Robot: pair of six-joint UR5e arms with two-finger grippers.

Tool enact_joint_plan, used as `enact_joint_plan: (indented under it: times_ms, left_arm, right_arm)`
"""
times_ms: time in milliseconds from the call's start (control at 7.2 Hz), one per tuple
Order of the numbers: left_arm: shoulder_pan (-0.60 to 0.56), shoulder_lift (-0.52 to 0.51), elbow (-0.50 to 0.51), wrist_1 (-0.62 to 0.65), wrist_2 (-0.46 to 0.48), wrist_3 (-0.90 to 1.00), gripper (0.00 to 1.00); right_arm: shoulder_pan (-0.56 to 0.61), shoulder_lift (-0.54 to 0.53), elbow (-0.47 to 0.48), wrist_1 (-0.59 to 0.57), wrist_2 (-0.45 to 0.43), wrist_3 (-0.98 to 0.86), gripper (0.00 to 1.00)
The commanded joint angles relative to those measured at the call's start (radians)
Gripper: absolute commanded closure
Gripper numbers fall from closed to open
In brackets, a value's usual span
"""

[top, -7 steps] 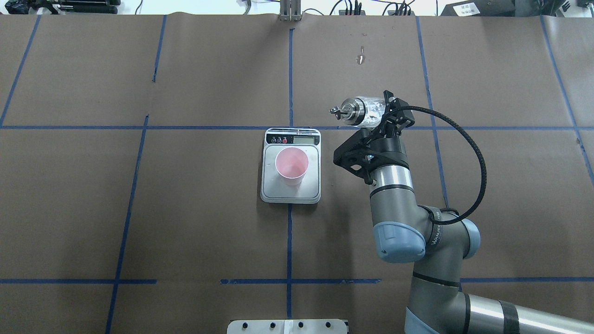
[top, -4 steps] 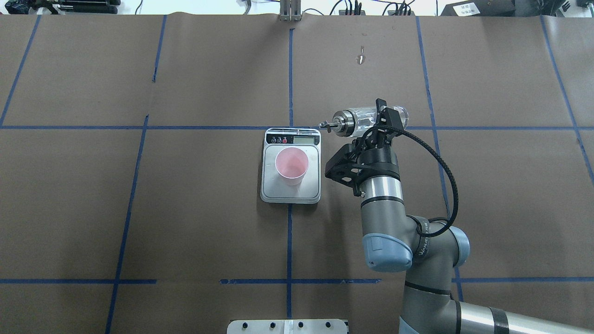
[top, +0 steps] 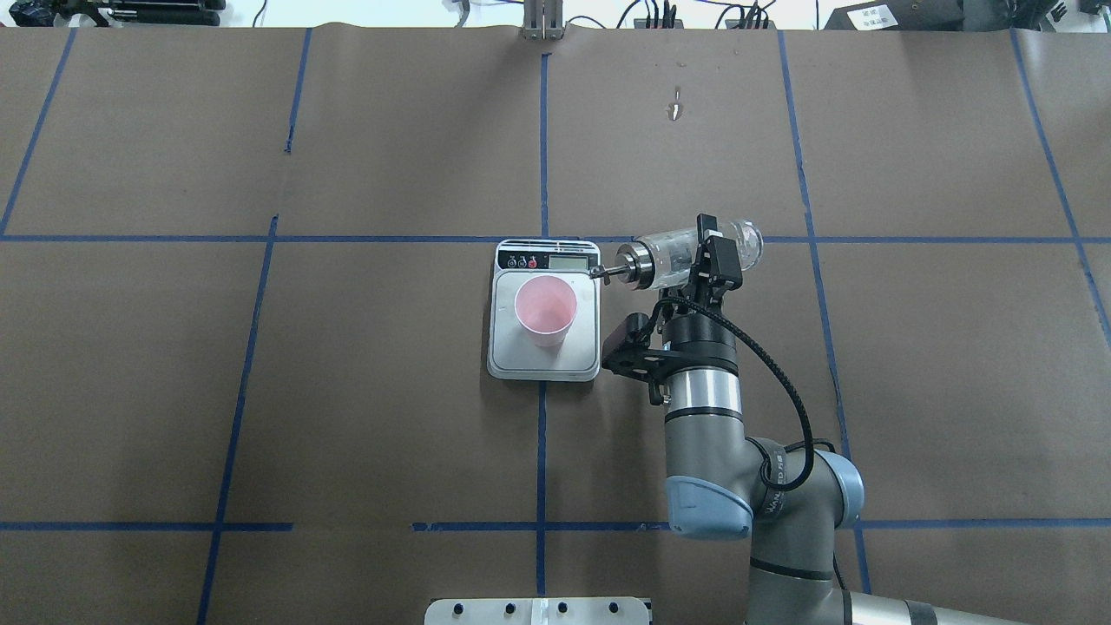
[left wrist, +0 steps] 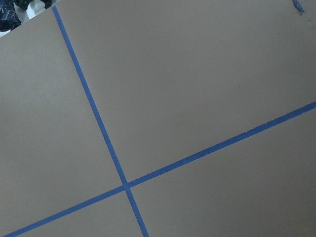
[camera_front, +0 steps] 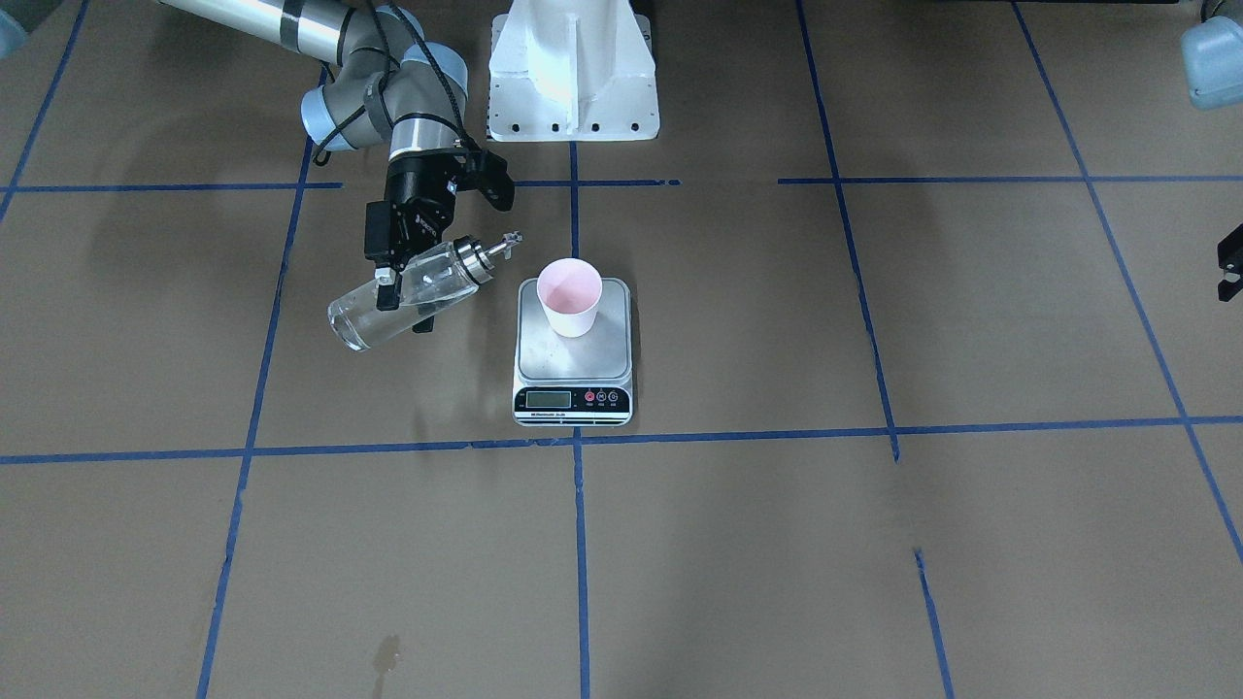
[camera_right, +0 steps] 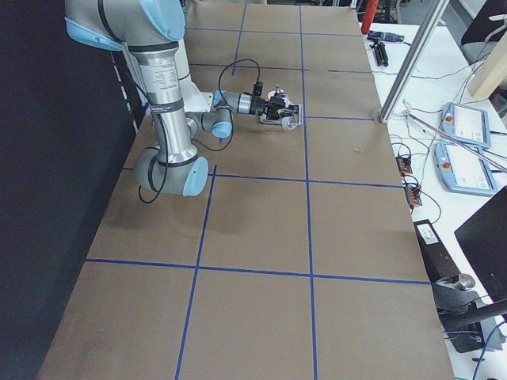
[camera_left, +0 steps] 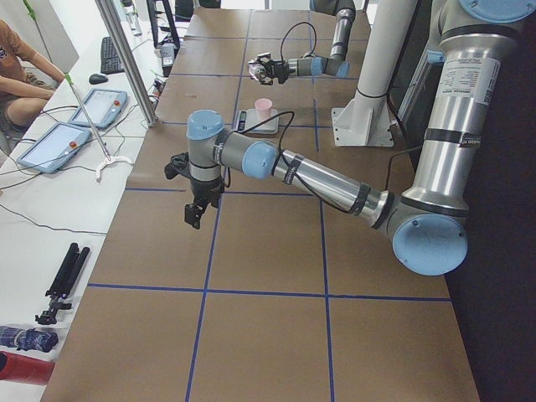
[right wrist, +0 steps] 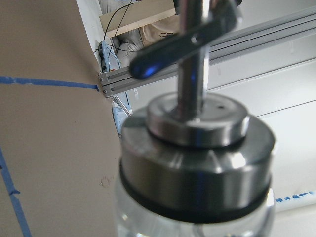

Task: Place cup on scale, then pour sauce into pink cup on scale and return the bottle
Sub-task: 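Tilt the bottle spout over the pink cup with the right gripper, then hold the bottle tilted, pouring into the pink cup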

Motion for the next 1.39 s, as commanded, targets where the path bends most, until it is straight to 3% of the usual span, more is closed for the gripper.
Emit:
enact_joint_plan:
  times_ms: [0, 555, 1249]
  left_arm:
    - [-0.003, 0.001, 0.001, 0.000, 0.000, 0.000, 0.00]
    - [-0.003, 0.001, 0.015, -0.002, 0.000, 0.000, 0.00]
    - [-0.015, 0.001, 0.057, -0.054, 0.000, 0.000, 0.00]
  right_arm:
    - [-0.010, 0.004, -0.020, -0.002, -0.022, -0.001, 1.00]
    - [-0.010, 0.067, -0.086, -0.003, -0.059, -0.098, 1.00]
    - [-0.009, 0.083, -0.088, -0.045, -0.105, -0.243, 1.00]
